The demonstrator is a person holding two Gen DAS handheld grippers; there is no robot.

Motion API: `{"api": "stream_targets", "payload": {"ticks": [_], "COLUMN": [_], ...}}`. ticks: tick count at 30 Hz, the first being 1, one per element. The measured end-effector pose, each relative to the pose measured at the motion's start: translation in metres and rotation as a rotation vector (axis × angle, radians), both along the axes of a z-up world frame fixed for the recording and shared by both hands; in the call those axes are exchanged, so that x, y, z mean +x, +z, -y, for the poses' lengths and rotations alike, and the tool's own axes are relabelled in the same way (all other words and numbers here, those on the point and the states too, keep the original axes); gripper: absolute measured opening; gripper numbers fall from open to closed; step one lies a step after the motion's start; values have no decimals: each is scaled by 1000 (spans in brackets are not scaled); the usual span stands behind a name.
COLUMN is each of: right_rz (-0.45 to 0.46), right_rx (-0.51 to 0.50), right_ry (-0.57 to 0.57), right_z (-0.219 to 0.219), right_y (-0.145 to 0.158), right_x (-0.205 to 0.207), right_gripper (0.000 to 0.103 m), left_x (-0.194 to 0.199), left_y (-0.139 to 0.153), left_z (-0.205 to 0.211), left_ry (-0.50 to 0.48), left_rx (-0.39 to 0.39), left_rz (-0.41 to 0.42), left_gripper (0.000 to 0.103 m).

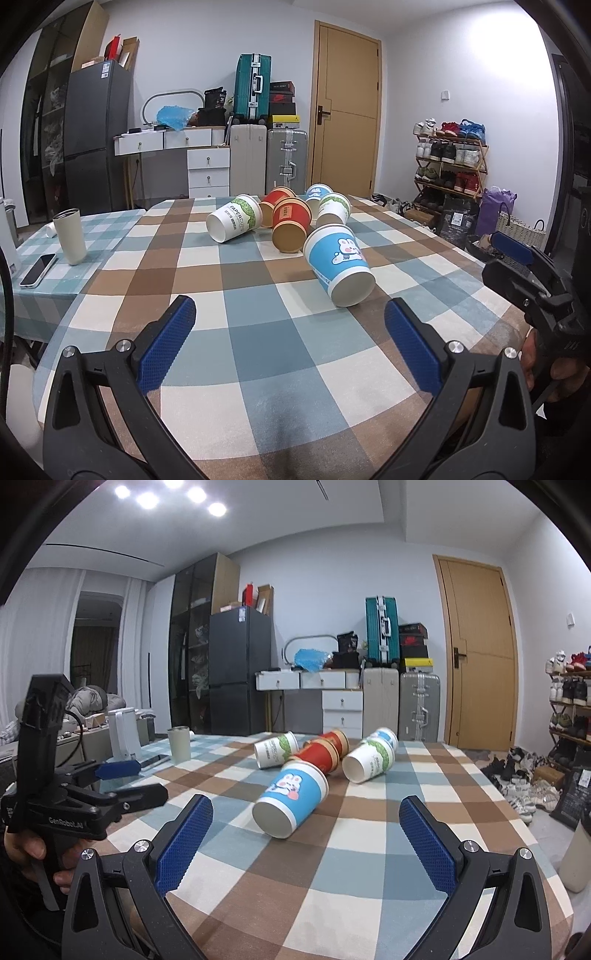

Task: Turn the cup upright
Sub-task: 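Move the left gripper toward the blue bunny cup lying on its side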

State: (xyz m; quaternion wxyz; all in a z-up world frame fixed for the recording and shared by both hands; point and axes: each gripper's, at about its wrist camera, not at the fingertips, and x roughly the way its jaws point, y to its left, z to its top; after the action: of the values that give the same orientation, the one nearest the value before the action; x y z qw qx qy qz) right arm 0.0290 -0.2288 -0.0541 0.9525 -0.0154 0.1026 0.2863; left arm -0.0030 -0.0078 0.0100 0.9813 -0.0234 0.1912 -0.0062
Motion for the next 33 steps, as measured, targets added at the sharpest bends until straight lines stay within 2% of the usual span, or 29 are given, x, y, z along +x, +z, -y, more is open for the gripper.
{"api": "stream_targets", "payload": {"ticks": [12,27,33], "right_rz": [-42,-82,-102], "right_rx": [-24,-38,-34], "right_ry": [-40,-110,-131], "right_z": [10,23,26], "right_y": [2,-1,-4], "right_x": [14,36,43], "right_gripper": [103,103,103], "left_x": [34,112,139], "left_y": [12,3,-2], "left_z": [12,55,60], "left_ry": [6,-32,-31], "left_rx": [5,55,25], "left_rz": [-49,-156,-189], "left_gripper": [102,102,102]}}
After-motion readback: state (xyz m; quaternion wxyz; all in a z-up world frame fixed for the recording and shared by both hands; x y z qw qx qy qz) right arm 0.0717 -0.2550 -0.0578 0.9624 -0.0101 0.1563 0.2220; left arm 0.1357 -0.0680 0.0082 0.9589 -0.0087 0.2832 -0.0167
